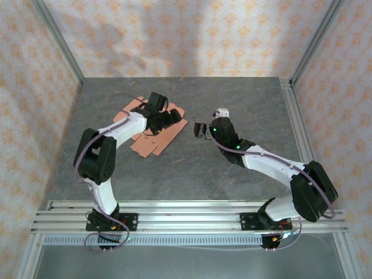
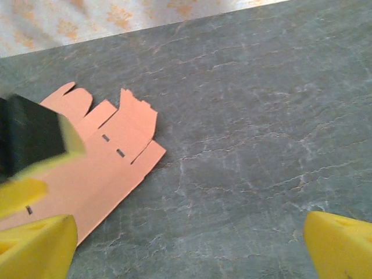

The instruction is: Fold the paper box

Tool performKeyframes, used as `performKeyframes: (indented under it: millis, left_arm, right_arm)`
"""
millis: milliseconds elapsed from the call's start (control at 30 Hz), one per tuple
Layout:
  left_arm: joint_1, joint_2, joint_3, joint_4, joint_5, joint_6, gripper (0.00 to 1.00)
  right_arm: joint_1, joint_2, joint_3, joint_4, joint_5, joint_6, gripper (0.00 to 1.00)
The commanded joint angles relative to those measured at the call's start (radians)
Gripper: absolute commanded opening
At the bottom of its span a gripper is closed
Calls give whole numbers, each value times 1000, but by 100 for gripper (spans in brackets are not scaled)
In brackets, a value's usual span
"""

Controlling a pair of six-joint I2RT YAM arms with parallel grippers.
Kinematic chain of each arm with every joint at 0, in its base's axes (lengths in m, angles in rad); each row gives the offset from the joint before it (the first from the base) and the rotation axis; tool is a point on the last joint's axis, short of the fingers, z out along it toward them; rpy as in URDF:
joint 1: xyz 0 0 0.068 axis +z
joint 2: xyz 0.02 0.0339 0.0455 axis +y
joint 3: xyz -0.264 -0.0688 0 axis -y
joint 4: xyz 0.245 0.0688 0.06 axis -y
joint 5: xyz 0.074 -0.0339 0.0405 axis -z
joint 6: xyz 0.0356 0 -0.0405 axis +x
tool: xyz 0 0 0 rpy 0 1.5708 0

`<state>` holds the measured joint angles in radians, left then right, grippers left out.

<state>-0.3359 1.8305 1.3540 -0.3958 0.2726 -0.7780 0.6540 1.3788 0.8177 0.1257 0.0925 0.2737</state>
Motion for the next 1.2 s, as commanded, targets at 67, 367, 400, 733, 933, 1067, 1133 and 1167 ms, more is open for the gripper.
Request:
performKeyframes:
  millis: [67, 367, 400, 733, 933, 1067, 1133, 1167]
  left_arm:
    - [125, -13, 63, -110, -108, 142, 94]
    - [313, 183, 202, -135, -44, 276, 80]
    - [316, 200, 210, -135, -34, 279, 80]
    - [298, 223, 50, -99, 42, 177, 79]
    - [237, 86, -191, 10, 39, 63, 81]
    - [186, -24, -334, 108, 36, -87, 82]
    - [153, -57, -399, 178, 55, -165, 82]
    - [128, -79, -421, 196, 42, -198, 82]
  right_arm:
    - [-26, -25, -2, -17, -41, 59, 99]
    - [-33, 20, 11, -20, -105, 108, 99]
    - [-33, 23, 9, -18, -107, 111, 99]
    - [-34, 15, 4, -51, -94, 113, 99]
    - [-47, 39, 53, -148, -79, 135, 99]
    - [-56, 67, 87, -201, -74, 153, 99]
    - [-57, 77, 96, -229, -64, 158, 99]
    - [-57, 83, 99, -243, -65, 159, 99]
